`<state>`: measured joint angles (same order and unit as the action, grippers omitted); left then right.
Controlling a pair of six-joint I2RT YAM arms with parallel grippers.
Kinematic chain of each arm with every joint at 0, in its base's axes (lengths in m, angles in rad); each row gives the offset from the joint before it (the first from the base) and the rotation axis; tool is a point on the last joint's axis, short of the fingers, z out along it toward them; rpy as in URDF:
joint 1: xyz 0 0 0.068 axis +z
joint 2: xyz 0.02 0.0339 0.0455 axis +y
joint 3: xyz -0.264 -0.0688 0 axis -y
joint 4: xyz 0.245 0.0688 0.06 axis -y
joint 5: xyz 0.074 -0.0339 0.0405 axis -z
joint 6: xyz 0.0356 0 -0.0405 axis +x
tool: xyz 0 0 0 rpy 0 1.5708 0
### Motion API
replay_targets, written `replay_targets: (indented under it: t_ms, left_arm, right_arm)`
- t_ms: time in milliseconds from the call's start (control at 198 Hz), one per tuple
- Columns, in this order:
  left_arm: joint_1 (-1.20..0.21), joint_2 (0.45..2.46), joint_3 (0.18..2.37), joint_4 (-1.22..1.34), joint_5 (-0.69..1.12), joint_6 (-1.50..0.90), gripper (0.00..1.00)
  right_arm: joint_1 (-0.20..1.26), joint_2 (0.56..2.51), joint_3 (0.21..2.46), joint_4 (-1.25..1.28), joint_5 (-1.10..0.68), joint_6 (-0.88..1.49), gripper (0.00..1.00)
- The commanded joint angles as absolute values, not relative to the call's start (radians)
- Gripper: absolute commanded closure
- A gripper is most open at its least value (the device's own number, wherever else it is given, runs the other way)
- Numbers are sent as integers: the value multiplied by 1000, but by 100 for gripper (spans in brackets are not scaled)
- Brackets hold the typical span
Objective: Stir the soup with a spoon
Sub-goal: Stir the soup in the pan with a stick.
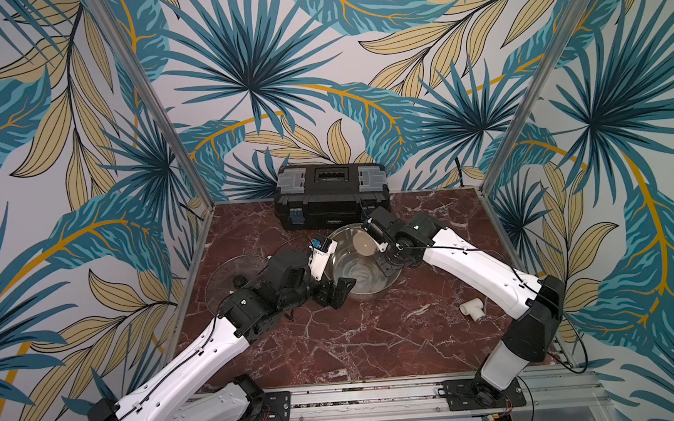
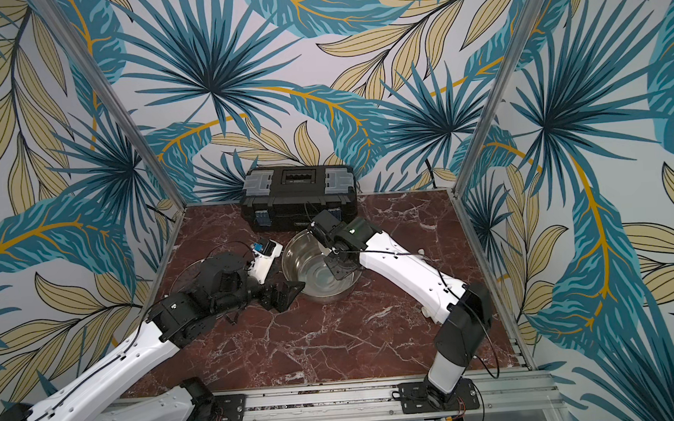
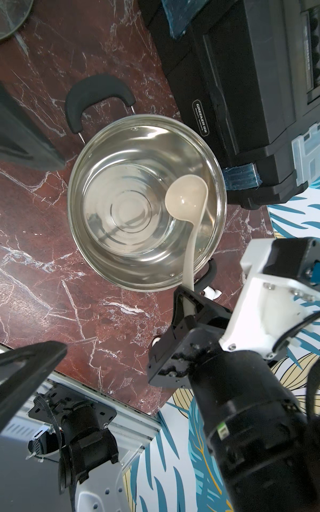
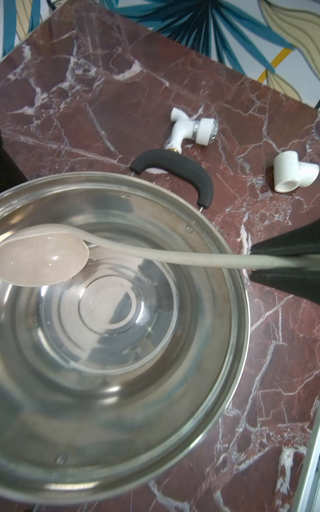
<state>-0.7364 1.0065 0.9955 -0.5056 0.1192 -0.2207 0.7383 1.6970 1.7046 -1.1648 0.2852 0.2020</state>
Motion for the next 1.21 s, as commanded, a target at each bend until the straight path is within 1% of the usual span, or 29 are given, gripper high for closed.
replay_targets:
  t_ms: [0, 111, 312, 388, 559, 776, 967, 1204]
  left_arm:
    - [-737, 1001, 997, -502, 115, -227, 0]
    - [-736, 996, 992, -497, 112, -228, 0]
    - [-737, 988, 978, -482, 116, -233, 0]
    - [-736, 985, 976, -475, 120, -235, 0]
    - [-737, 987, 969, -460, 133, -231, 0]
    - [-737, 989, 947, -434, 185, -212, 0]
    - [-736, 972, 914, -404, 223, -169, 0]
    - [-737, 912, 860, -333, 216, -115, 0]
  right_arm:
    - [741, 1712, 1741, -1135, 148, 190, 100]
    - [746, 1709, 1735, -1144, 61, 188, 100]
    - [759, 1644, 1673, -1172, -23, 178, 100]
    - [763, 1609, 1642, -1195, -29, 179, 100]
    - [762, 1542, 1580, -1265, 34, 192, 100]
    - [762, 1506, 1517, -1320, 225, 222, 100]
    - [741, 1552, 1528, -1300, 313, 239, 100]
    - [712, 1626, 1610, -1248, 337, 232, 100]
